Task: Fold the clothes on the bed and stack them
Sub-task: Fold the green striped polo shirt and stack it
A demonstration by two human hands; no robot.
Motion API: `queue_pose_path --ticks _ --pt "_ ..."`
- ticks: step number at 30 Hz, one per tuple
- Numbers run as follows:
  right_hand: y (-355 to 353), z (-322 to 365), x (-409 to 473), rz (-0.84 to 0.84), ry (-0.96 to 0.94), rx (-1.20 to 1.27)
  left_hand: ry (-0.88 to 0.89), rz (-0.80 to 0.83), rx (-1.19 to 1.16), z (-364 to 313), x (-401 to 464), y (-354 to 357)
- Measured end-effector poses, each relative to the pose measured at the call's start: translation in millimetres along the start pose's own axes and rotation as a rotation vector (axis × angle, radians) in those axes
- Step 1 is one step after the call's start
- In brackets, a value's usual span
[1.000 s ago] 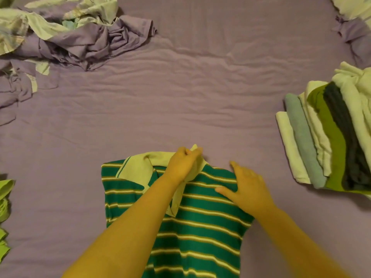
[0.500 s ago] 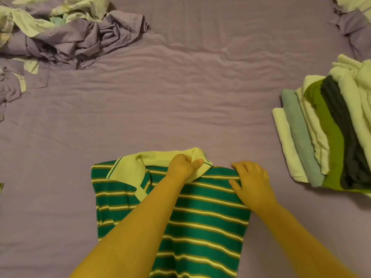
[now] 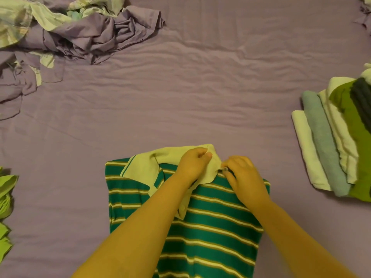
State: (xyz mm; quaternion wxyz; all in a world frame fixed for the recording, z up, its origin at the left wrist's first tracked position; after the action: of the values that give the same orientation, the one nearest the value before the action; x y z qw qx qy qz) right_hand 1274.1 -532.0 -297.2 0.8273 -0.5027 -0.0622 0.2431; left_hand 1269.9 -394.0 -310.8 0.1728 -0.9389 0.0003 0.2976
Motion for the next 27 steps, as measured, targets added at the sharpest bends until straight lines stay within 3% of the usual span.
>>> queue_pose_path --ticks 4,7,11,15,20,24,27 --pt "8.5 5.5 -3.3 0.056 -0.113 -0.206 0.014 -0.035 0.040 -5.1 7.7 -4.3" --pt "3.9 6.6 -3.5 0.015 -0.079 -0.189 0.037 -0.100 0.105 0.3 5.5 -19.9" --pt "1.7 15.8 21.5 0.032 0.060 -0.034 0.132 -0.376 0.601 7.2 -2.5 -76.4" --pt "15.3 29.8 44.6 0.043 0.174 0.015 0.080 -0.345 0.891 30.2 1.1 -104.6" --pt "23.0 21.3 39.1 -0.050 0.389 0.060 0.039 -0.348 0.906 41.3 -5.1 -113.8" --pt "4.4 7.8 24.6 -0.213 0.445 0.180 -0.152 -0.515 0.537 44.4 -9.7 -144.9" --pt "6.9 12.1 31.6 -0.135 0.432 0.297 -0.122 -0.386 0.406 32.6 2.5 -130.8"
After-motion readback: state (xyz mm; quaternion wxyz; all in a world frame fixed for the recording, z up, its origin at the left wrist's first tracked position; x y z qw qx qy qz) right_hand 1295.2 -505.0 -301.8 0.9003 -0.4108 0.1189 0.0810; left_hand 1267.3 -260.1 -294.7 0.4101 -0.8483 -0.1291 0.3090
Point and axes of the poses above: each hand's wrist, its own x-axis towards the middle knuckle, its own y-axis out of the palm, z = x × y, the point moved 8 cm from there along x, towards the middle knuckle, and after that the axes turned 2 degrees about z, right-handed, at the moved point
